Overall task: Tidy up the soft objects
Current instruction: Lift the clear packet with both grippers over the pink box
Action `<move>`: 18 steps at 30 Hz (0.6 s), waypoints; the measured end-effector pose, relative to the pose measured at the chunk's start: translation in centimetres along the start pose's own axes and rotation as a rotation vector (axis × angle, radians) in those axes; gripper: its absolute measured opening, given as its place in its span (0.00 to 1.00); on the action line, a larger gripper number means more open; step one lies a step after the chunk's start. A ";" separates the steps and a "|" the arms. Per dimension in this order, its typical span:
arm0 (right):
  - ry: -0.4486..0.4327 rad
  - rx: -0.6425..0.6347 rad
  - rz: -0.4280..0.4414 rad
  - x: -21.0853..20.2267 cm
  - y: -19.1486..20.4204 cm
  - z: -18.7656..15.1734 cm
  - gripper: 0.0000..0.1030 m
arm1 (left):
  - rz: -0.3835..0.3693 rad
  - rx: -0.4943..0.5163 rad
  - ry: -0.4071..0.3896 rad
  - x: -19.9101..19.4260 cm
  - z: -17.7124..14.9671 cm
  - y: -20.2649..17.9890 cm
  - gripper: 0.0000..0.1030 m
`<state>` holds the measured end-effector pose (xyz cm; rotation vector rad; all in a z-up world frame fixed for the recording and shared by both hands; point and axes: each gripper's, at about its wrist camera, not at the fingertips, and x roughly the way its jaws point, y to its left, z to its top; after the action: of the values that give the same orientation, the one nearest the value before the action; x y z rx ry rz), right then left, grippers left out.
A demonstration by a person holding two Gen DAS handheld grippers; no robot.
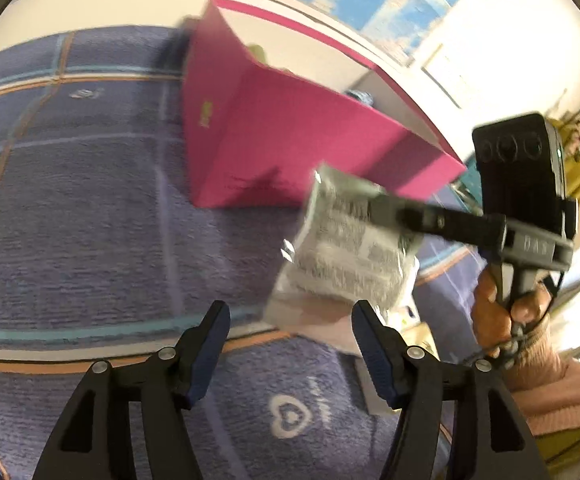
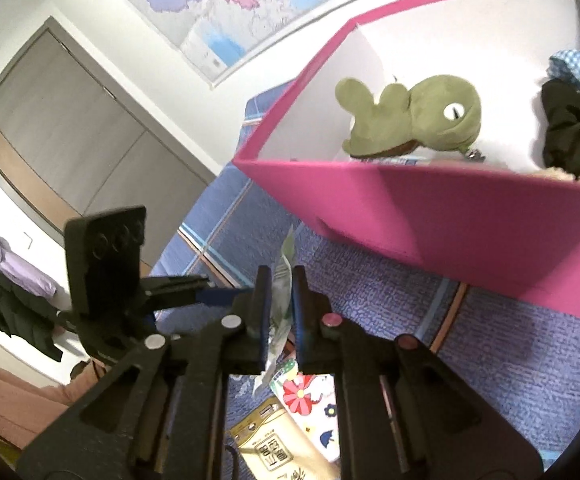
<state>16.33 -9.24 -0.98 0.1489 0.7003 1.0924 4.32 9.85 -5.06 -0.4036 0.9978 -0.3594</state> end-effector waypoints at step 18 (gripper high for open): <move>-0.148 0.016 0.058 -3.0 1.5 1.2 0.11 | -0.068 0.134 -0.091 -2.4 1.8 -5.6 0.53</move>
<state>15.10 -10.81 2.00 0.2620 0.5749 1.1198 4.11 6.36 0.25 -0.3301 0.8676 -0.4622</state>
